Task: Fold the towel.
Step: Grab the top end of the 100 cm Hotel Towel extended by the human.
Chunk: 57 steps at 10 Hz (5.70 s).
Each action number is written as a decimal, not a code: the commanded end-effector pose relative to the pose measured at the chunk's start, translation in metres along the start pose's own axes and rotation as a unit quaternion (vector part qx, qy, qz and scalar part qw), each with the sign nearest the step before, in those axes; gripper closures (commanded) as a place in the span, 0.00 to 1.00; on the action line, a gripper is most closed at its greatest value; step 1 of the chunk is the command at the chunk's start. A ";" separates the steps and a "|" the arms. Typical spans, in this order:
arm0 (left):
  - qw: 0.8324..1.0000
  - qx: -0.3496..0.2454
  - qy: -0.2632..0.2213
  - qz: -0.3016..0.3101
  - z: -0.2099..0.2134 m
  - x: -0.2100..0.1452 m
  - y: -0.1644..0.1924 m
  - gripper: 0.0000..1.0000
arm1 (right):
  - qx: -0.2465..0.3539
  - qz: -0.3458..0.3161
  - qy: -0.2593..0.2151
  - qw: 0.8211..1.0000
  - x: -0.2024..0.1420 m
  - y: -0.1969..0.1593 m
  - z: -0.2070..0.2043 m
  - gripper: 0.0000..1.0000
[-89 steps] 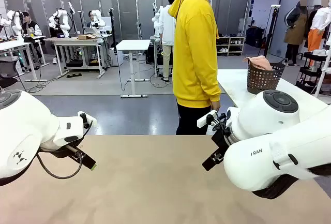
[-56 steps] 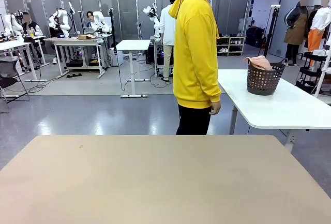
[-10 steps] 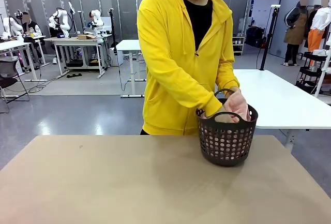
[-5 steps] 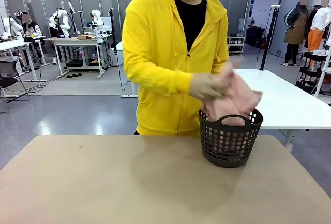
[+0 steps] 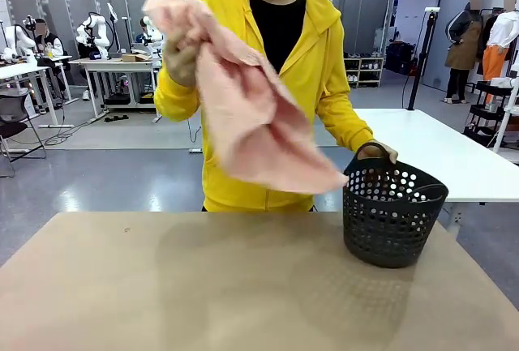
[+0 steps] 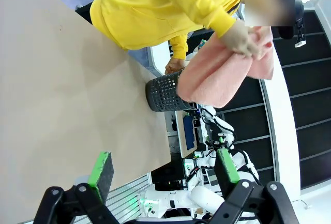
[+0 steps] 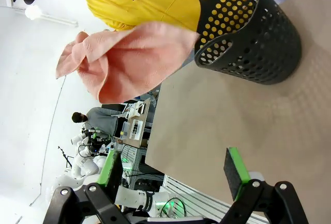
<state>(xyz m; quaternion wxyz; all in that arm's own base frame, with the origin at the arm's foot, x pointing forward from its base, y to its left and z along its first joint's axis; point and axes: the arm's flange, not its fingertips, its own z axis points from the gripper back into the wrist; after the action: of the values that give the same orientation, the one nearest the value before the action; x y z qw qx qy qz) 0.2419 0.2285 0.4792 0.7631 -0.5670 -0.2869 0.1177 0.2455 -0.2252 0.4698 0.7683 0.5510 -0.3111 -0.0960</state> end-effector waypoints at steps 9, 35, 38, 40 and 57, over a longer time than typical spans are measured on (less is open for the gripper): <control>1.000 -0.004 0.004 -0.004 0.003 0.001 -0.001 0.00 | 0.006 0.004 -0.005 1.000 0.001 0.000 0.000 0.00; 1.000 -0.004 0.004 -0.004 0.003 0.001 -0.001 0.00 | 0.006 0.004 -0.005 1.000 0.001 0.000 0.000 0.00; 1.000 -0.004 0.004 -0.004 0.003 0.001 -0.001 0.00 | 0.006 0.004 -0.005 1.000 0.001 0.000 0.000 0.00; 1.000 -0.004 0.004 -0.004 0.003 0.001 -0.001 0.00 | 0.006 0.004 -0.005 1.000 0.001 0.000 0.000 0.00; 1.000 -0.004 0.004 -0.004 0.003 0.001 -0.001 0.00 | 0.006 0.004 -0.005 1.000 0.001 0.000 0.000 0.00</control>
<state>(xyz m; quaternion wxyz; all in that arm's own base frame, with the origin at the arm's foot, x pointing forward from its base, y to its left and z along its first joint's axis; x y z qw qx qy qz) 0.2419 0.2286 0.4792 0.7631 -0.5670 -0.2870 0.1177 0.2455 -0.2253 0.4698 0.7684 0.5510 -0.3111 -0.0961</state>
